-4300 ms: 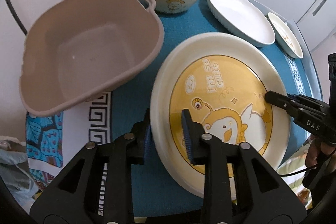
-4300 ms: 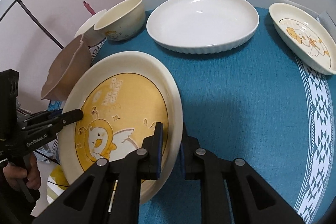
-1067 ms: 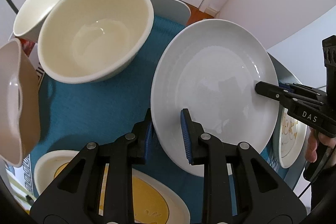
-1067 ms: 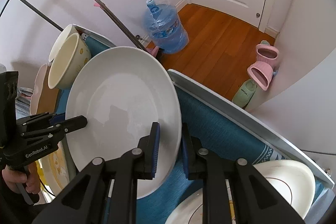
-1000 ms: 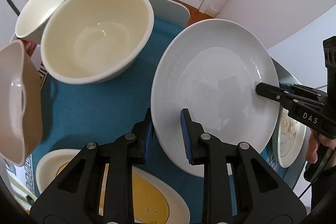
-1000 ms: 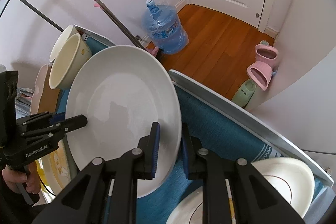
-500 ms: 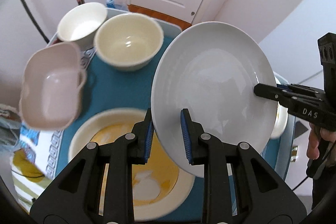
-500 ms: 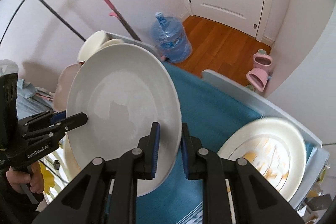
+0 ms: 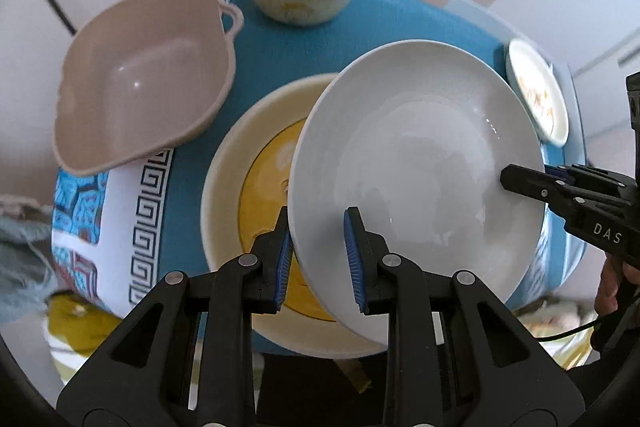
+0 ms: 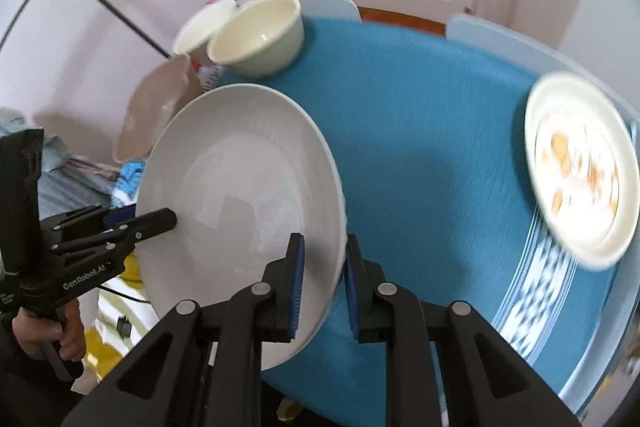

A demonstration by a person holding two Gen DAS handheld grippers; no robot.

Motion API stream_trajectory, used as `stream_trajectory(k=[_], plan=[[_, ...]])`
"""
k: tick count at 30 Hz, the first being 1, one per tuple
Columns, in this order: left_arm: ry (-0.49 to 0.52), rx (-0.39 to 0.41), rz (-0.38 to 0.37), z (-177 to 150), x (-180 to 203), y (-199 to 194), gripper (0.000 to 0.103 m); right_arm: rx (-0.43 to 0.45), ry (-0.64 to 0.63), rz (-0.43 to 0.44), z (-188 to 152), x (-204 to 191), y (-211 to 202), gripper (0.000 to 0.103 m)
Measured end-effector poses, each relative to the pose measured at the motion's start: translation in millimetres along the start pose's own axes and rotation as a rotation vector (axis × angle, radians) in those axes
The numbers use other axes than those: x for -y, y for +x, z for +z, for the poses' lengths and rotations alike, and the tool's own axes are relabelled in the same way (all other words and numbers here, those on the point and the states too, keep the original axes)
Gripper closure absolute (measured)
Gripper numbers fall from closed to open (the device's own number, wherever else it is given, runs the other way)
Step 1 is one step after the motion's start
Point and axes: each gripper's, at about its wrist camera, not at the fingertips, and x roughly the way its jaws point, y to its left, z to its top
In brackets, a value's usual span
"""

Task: Organize plates and bowls
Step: 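Carry the white plate with both grippers onto the yellow plate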

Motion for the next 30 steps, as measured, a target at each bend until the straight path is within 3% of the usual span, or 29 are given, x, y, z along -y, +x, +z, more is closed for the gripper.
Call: stream_trajectory(k=[9, 21, 30], plan=[[0.189, -0.072, 0.024, 6, -11, 32, 0.081, 0.040, 0.122, -0.100, -8, -19, 10, 0.086], [0.440, -0.017, 0.150, -3, 10, 25, 0.081, 0.092, 0.129, -0.260, -21, -46, 16, 0.086], [0.507, 0.021, 0.193, -10, 13, 21, 0.081, 0.111, 0.141, -0.297, -28, -52, 21, 0.086]])
